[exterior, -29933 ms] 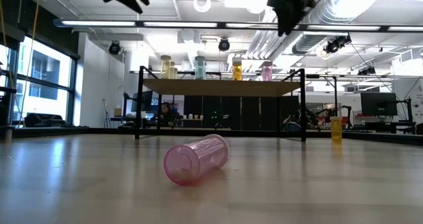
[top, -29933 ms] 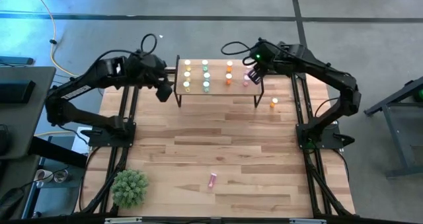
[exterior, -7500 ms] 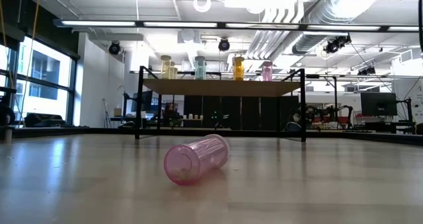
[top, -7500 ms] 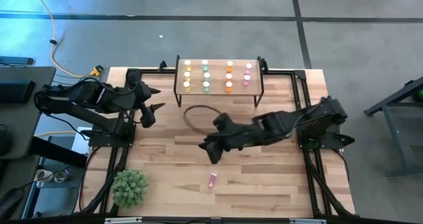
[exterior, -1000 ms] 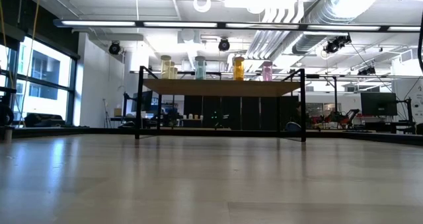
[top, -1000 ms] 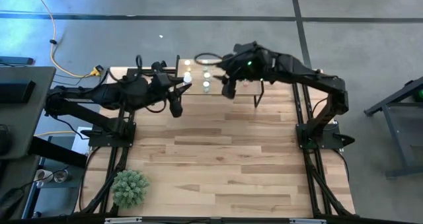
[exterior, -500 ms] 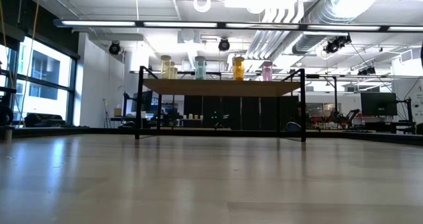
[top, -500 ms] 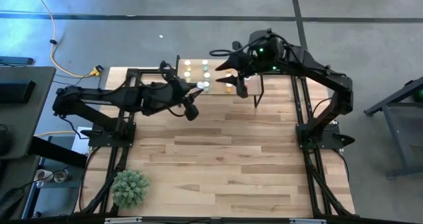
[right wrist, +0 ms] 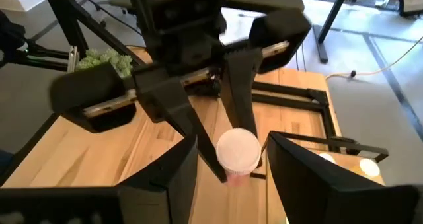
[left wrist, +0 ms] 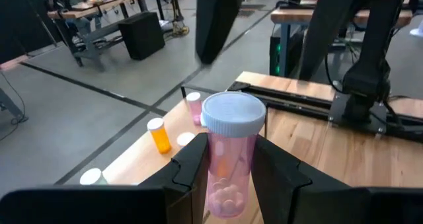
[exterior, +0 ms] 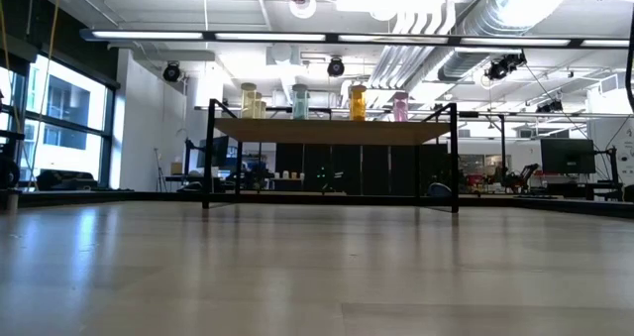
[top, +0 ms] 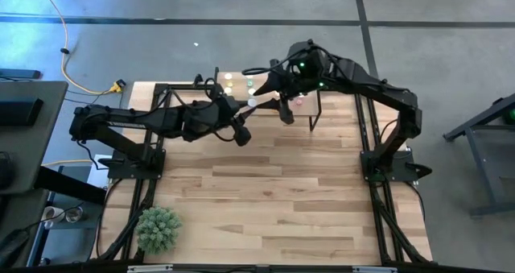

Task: Pick and place medicine bottles onto shelf by color
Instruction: Put the pink pill bottle on the shelf aligned with the other pink pill bottles

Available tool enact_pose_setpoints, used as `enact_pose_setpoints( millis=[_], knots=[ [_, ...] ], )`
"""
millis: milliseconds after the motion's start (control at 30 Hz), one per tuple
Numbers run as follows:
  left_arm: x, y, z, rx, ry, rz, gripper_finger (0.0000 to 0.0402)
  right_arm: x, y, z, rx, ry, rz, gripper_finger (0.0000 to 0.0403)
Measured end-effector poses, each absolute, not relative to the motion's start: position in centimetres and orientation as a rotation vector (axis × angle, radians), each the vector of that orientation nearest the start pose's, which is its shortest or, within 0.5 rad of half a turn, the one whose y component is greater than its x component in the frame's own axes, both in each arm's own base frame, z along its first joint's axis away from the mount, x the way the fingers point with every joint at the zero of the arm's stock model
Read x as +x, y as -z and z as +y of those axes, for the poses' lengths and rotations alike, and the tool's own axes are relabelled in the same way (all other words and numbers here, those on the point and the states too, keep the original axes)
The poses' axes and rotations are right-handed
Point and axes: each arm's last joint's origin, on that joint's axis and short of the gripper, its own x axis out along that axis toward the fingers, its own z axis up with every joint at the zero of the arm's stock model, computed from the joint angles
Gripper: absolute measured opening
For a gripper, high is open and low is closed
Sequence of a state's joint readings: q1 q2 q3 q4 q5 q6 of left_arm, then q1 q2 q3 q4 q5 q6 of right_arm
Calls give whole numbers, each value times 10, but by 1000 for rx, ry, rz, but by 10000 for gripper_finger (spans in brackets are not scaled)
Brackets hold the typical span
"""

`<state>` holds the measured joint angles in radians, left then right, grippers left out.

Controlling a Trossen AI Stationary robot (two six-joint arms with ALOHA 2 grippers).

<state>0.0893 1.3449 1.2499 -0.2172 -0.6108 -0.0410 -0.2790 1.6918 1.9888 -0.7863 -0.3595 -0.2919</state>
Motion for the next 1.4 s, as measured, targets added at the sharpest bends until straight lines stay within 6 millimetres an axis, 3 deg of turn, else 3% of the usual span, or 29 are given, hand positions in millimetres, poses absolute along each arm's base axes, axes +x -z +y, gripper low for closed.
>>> enact_pose_setpoints(
  millis=[667,1067,1400],
  knots=[
    [297,-377,44,67,-669,227,90,350,-443,-90,-130,-136,458,172],
    [297,-377,44,67,-677,225,90,350,-444,-90,-131,-138,452,106],
    [296,-377,49,66,-692,226,113,350,-444,-90,-123,-135,453,99]
  ],
)
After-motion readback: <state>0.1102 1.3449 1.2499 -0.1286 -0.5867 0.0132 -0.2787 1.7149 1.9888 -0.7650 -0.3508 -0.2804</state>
